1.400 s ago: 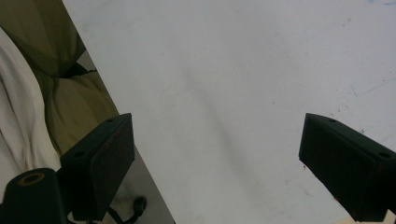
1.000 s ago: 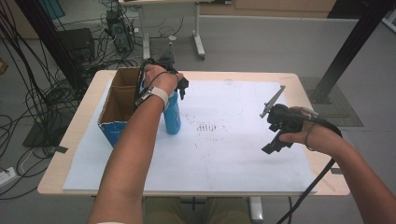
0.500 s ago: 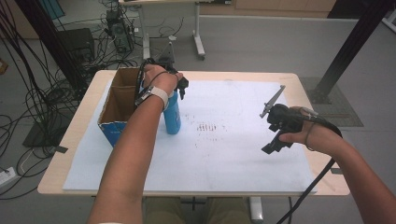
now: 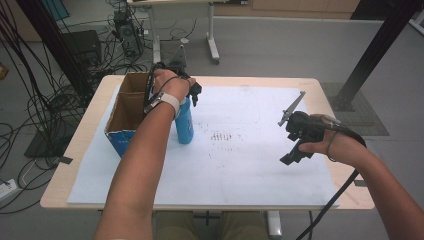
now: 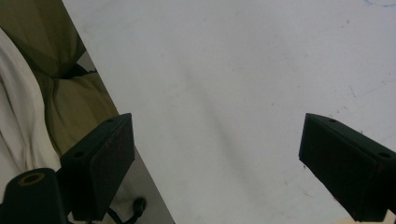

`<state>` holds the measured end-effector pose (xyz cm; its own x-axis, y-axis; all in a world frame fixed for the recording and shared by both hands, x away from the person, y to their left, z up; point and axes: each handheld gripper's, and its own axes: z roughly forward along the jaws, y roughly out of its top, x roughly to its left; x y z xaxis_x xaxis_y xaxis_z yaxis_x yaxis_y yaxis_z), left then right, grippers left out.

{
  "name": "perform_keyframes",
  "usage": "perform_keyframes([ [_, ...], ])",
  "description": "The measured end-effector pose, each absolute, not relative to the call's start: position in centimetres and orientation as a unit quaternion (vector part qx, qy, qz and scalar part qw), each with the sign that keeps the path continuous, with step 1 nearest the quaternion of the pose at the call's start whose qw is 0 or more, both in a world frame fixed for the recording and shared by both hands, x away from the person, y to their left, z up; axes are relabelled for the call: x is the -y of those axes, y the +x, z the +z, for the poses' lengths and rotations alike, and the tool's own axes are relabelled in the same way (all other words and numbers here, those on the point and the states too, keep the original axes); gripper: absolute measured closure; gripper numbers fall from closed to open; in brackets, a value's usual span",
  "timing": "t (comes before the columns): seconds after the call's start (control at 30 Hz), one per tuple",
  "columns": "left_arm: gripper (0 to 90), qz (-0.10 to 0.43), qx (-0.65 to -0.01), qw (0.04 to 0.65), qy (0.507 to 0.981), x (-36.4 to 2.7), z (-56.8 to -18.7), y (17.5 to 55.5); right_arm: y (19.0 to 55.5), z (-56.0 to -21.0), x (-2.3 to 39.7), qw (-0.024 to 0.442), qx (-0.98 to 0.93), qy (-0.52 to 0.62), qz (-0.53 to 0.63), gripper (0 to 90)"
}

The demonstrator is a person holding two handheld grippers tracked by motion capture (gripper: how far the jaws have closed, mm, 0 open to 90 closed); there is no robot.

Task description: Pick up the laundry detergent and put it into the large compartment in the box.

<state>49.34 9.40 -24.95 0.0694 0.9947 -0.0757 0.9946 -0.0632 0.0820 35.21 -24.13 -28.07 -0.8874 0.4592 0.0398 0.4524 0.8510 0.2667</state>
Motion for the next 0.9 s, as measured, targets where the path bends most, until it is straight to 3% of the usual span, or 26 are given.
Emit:
perform_keyframes([
  [0.9,10.3,-0.001,-0.68,0.056,0.731,-9.4,-25.05,49.37,35.21,-28.07,24.14,0.013,-0.962,0.236,0.135,10.6],
])
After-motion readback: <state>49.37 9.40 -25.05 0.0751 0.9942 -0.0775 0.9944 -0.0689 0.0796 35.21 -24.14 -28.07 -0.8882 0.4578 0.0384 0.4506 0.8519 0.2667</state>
